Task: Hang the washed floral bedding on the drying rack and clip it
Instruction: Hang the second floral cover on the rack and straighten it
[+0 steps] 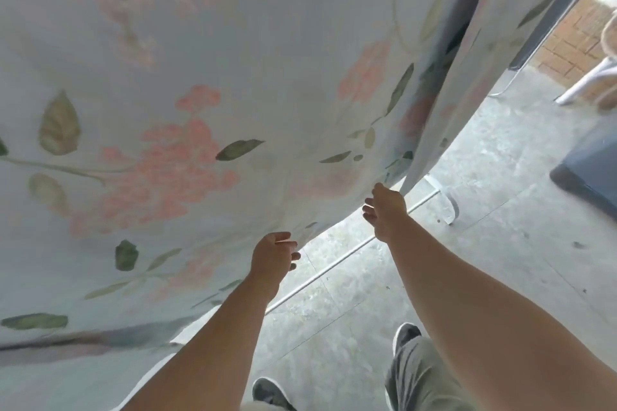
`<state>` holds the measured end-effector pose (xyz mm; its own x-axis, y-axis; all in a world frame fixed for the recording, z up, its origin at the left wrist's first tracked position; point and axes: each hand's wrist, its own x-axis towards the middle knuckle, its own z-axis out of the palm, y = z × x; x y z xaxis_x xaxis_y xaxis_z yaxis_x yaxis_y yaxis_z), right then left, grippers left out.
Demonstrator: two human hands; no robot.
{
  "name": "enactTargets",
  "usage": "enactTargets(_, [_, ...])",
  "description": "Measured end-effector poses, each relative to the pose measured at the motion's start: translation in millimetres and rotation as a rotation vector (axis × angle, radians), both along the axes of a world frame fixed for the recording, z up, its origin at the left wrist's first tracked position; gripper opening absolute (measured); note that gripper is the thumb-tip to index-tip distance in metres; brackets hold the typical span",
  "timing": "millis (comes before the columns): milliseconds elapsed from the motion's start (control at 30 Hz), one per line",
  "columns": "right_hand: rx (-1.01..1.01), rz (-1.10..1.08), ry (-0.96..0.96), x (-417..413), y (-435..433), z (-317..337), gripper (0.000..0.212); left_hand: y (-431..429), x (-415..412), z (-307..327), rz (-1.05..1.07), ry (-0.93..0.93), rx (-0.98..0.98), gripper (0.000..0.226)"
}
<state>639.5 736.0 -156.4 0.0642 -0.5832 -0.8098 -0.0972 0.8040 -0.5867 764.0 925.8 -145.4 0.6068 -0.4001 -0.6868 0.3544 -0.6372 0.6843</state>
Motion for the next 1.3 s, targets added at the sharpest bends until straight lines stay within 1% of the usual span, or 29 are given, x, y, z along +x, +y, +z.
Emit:
enactTargets(67, [0.03,-0.161,0.012,-10.0,-12.6,-49.6,0.025,-19.1,-7.0,-45.1,0.048,0.112,-0.038,0.021])
enactTargets(100, [0.036,-0.221,0.027,-14.2,-19.7,-76.5,0.025,-30.2,-10.5,-78.0,0.078,0.168,-0.054,0.021])
enactTargets(133, [0.069,-0.241,0.007,-17.6,-25.5,-95.0,0.026,-35.4,-12.4,-98.4,0.137,0.256,-0.076,0.022])
enactTargets(167, [0.058,-0.24,-0.03,-21.4,-36.1,-120.1,0.03,-47.0,-16.0,-130.4,0.192,0.341,-0.104,0.022])
enactTargets(200, [0.055,-0.286,-0.044,-26.1,-44.8,-146.2,0.041,-56.0,-19.4,-157.1,0.238,0.423,-0.129,0.021])
enactTargets(233, [-0.017,-0.274,0.034,-29.9,-58.7,-189.0,0.056,-66.0,-23.4,-191.5,0.258,0.484,-0.147,0.02])
enactTargets(267, [-0.062,-0.272,0.152,-31.8,-73.8,-215.9,0.065,-73.8,-26.8,-220.0,0.27,0.532,-0.161,0.018])
enactTargets(300, [-0.114,-0.222,0.31,-32.5,-91.8,-250.6,0.072,-85.0,-28.3,-253.2,0.273,0.566,-0.192,0.017])
enactTargets(333, [-0.18,-0.214,0.421,-37.6,-98.7,-270.3,0.073,-92.4,-28.7,-271.3,0.286,0.599,-0.21,0.019])
enactTargets(367, [-0.145,-0.438,0.2,-38.7,-113.1,-298.5,0.069,-104.2,-26.6,-300.2,0.307,0.626,-0.265,0.024])
enactTargets(400, [-0.063,-0.594,-0.106,-39.5,-125.1,-311.8,0.065,-111.9,-24.1,-320.4,0.349,0.634,-0.316,0.028])
enactTargets(433, [0.031,-0.651,-0.311,-37.1,-134.6,-325.1,0.062,-120.5,-18.6,-338.2,0.404,0.644,-0.38,0.029])
enactTargets(500, [0.081,-0.543,-0.514,-23.4,-151.3,-344.3,0.06,-136.8,-4.9,-361.3,0.5,0.67,-0.537,0.027])
enactTargets(567, [0.044,-0.347,-0.616,-3.2,-157.4,-355.0,0.055,-143.0,6.0,-380.6,0.534,0.67,-0.699,0.027])
enactTargets(600, [0.012,-0.296,-0.686,8.3,-160.6,-363.7,0.06,-147.4,12.8,-391.4,0.523,0.652,-0.777,0.029])
enactTargets(667, [-0.025,-0.313,-0.868,21.6,-163.9,-365.8,0.064,-148.9,22.0,-397.5,0.479,0.609,-0.862,0.026])
enactTargets(700, [-0.04,-0.336,-0.937,26.9,-165.2,-363.7,0.061,-149.1,24.9,-398.4,0.455,0.586,-0.899,0.022])
enactTargets(767, [-0.037,-0.395,-0.968,32.9,-167.6,-364.0,0.055,-147.9,27.8,-399.3,0.433,0.559,-0.933,0.016])
enactTargets(800, [-0.041,-0.434,-0.937,36.8,-168.5,-363.7,0.052,-148.4,30.3,-399.8,0.431,0.559,-0.937,0.013])
enactTargets(867, [-0.075,-0.422,-0.8,44.2,-166.7,-361.9,0.043,-150.0,31.7,-403.3,0.435,0.535,-0.951,0.007])
enactTargets(933, [-0.129,-0.439,-0.637,50.6,-163.5,-357.5,0.039,-153.1,31.1,-409.2,0.445,0.476,-0.922,0.015])
enactTargets(967, [-0.151,-0.447,-0.597,52.5,-162.2,-357.8,0.04,-156.2,30.3,-414.1,0.455,0.452,-0.914,0.02])
enactTargets(1033, [-0.191,-0.441,-0.569,55.0,-160.5,-357.5,0.045,-165.3,31.1,-414.1,0.489,0.432,-0.936,0.026])
enactTargets(1100, [-0.191,-0.471,-0.579,53.9,-159.2,-356.2,0.047,-174.0,36.4,-409.7,0.495,0.435,-0.929,0.029])
enactTargets(1200, [-0.175,-0.505,-0.549,56.6,-150.6,-351.9,0.049,-167.1,47.2,-405.6,0.51,0.437,-0.871,0.023])
enactTargets(1267, [-0.154,-0.511,-0.541,70.1,-137.3,-353.5,0.048,-144.9,55.9,-410.1,0.558,0.428,-0.872,0.033])
enactTargets(1300, [-0.117,-0.505,-0.543,78.7,-128.4,-354.7,0.047,-131.3,60.5,-412.8,0.592,0.435,-0.916,0.04])
